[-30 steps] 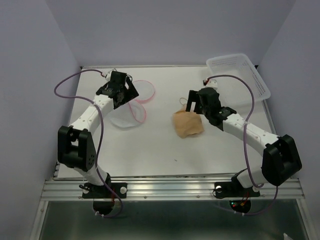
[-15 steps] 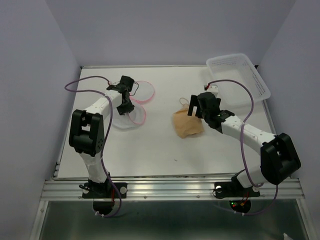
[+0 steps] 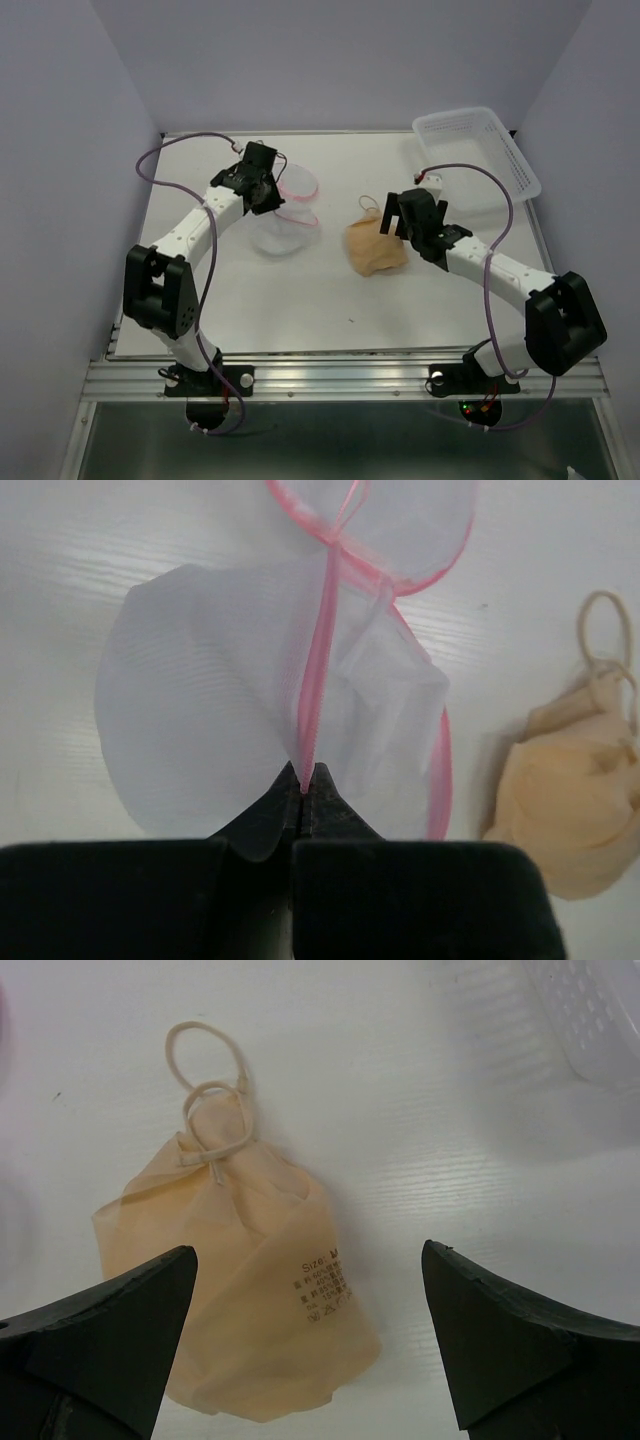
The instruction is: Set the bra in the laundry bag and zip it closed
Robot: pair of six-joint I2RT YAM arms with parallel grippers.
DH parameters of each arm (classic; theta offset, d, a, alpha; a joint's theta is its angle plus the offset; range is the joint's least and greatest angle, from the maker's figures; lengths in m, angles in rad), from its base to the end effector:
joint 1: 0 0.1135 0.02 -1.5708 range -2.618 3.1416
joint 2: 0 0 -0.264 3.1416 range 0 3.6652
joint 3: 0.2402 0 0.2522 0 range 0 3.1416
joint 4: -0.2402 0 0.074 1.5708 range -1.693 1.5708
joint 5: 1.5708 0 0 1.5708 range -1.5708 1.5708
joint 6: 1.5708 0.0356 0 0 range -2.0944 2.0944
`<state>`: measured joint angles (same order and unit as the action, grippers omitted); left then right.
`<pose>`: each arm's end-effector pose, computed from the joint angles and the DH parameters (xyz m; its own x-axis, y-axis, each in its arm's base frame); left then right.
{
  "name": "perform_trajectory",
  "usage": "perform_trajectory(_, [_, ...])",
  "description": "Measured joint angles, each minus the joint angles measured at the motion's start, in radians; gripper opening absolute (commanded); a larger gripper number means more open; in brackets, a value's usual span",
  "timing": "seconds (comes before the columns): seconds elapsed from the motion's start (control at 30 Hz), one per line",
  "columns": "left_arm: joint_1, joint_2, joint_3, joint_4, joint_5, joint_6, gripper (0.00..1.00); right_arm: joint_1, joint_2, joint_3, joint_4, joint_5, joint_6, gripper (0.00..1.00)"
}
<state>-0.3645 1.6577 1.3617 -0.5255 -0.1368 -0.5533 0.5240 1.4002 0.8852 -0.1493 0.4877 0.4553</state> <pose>0.3466 -0.1271 0.2824 -0.7220 -0.2817 -0.6320 -0.1328 0.9528 -0.2730 0.2689 0.1361 0.2402 -0.5333 0.1405 -0.8342 0.1247 0.9884 0.0868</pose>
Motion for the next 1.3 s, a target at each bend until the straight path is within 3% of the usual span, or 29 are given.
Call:
perform_trajectory(0.2, [-0.062,-0.102,-0.013,0.128,0.129,0.077,0.00,0.000,-0.019,0.000,0.000,-0.047,0.006,1.00])
perform_trajectory(0.4, [-0.079,-0.200,-0.121,0.277,0.254,0.153,0.00,0.000,-0.032,0.004,0.006,-0.126,0.004,1.00])
perform_trajectory(0.8, [-0.100,-0.226,-0.210,0.402,0.378,0.227,0.00,0.000,0.114,0.076,0.178,-0.579,0.057,0.93])
perform_trajectory(0.97, [-0.101,-0.249,-0.220,0.432,0.392,0.227,0.00,0.013,0.194,0.076,0.237,-0.716,0.095,0.83])
perform_trajectory(1.13, [-0.107,-0.286,-0.241,0.437,0.398,0.227,0.00,0.035,0.250,0.076,0.316,-0.773,0.135,0.81])
perform_trajectory(1.23, [-0.110,-0.294,-0.244,0.442,0.399,0.227,0.00,0.040,0.272,0.075,0.378,-0.799,0.155,0.67])
perform_trajectory(1.27, [-0.111,-0.294,-0.246,0.446,0.400,0.227,0.00,0.040,0.280,0.075,0.402,-0.805,0.162,0.56])
perform_trajectory(1.3, [-0.112,-0.294,-0.249,0.449,0.402,0.227,0.00,0.040,0.287,0.075,0.424,-0.811,0.167,0.51])
